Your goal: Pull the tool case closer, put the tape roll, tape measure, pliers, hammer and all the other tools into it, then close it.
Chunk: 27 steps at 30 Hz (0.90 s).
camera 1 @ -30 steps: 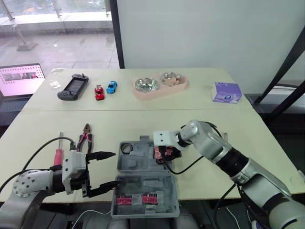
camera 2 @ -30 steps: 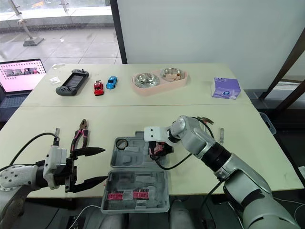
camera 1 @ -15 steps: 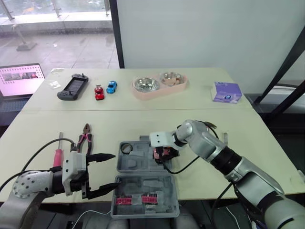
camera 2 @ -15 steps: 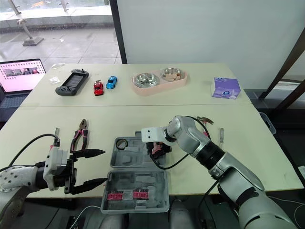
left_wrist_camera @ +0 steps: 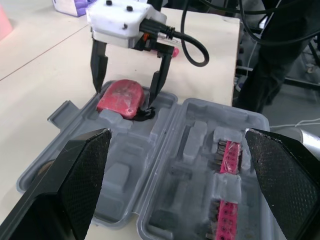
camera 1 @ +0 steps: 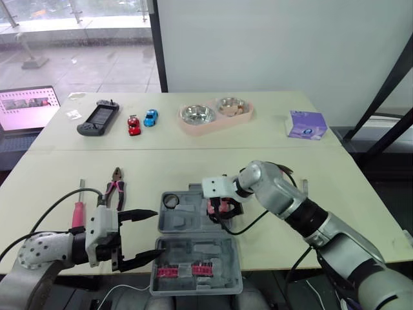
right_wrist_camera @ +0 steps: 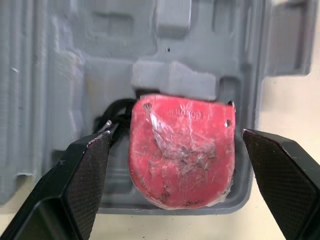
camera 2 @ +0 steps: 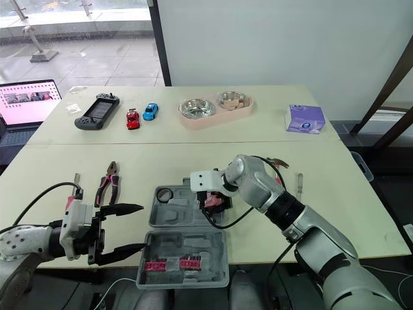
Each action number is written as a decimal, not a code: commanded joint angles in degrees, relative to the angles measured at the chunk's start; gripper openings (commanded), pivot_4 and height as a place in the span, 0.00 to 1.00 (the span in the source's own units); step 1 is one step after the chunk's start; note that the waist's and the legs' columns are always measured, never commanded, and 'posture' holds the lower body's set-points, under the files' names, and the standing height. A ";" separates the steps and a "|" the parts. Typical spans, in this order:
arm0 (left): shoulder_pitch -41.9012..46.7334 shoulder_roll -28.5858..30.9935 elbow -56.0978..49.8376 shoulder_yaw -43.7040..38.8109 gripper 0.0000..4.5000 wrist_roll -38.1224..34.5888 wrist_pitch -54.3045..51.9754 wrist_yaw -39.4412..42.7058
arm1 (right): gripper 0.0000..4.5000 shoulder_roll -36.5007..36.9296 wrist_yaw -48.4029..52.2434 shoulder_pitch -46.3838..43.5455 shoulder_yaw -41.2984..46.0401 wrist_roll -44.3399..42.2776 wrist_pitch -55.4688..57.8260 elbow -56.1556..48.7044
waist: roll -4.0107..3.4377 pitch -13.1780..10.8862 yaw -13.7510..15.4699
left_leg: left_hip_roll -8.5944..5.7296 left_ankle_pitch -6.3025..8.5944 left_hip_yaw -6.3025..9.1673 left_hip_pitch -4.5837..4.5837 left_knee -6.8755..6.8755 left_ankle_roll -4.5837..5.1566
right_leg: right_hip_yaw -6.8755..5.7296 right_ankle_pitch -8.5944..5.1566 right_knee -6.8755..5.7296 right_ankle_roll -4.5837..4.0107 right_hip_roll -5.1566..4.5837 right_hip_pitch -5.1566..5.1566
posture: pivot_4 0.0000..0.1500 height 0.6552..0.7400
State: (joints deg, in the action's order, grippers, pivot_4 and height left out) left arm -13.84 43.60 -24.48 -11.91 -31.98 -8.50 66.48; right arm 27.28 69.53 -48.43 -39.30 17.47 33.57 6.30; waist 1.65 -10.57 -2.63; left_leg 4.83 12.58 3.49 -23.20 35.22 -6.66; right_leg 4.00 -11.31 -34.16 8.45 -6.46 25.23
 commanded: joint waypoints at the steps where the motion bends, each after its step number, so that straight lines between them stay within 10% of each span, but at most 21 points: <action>1: -0.41 0.39 -1.94 -0.08 1.00 -0.99 -0.16 0.39 | 0.99 1.83 1.68 -0.62 4.23 -2.13 3.61 -7.23 | -0.01 -0.01 0.01 | 0.00 0.00 0.00 -0.01 0.00 0.00 | 0.00 0.00 0.00 0.00 0.00 0.00 | 1.00 0.98; 8: -0.48 0.37 -1.96 -0.12 1.00 -0.89 -0.27 0.24 | 0.99 4.76 0.38 4.18 9.27 -6.29 4.86 -10.26 | 0.01 0.01 0.05 | 0.00 0.00 0.00 -0.04 0.01 0.00 | 0.00 0.00 0.03 0.00 0.00 0.02 | 1.00 0.98; 15: -0.48 0.33 -1.85 -0.13 1.00 -0.86 -0.31 0.09 | 0.38 4.10 -1.26 9.31 14.76 -12.79 2.45 -11.99 | 0.01 0.01 -0.03 | 0.00 0.00 0.00 -0.04 0.01 0.00 | 0.00 0.00 0.02 0.00 0.00 0.05 | 1.00 0.98; 27: -0.95 0.04 -2.07 -0.11 1.00 -0.94 -0.39 -0.51 | 0.38 -1.27 -10.27 20.03 25.72 -22.23 -9.02 -2.95 | 0.05 0.03 0.06 | 0.00 0.00 0.00 -0.07 0.02 0.00 | 0.01 0.00 0.03 0.00 0.00 0.02 | 1.00 0.98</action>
State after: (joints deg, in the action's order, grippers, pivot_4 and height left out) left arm -14.92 43.64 -24.97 -11.91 -32.07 -8.71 66.10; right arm 26.71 59.93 -28.44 -15.84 -2.86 27.49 3.05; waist 1.70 -10.54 -2.57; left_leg 4.82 12.58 3.49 -23.27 35.24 -6.66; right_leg 4.01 -11.31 -34.12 8.45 -6.46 25.26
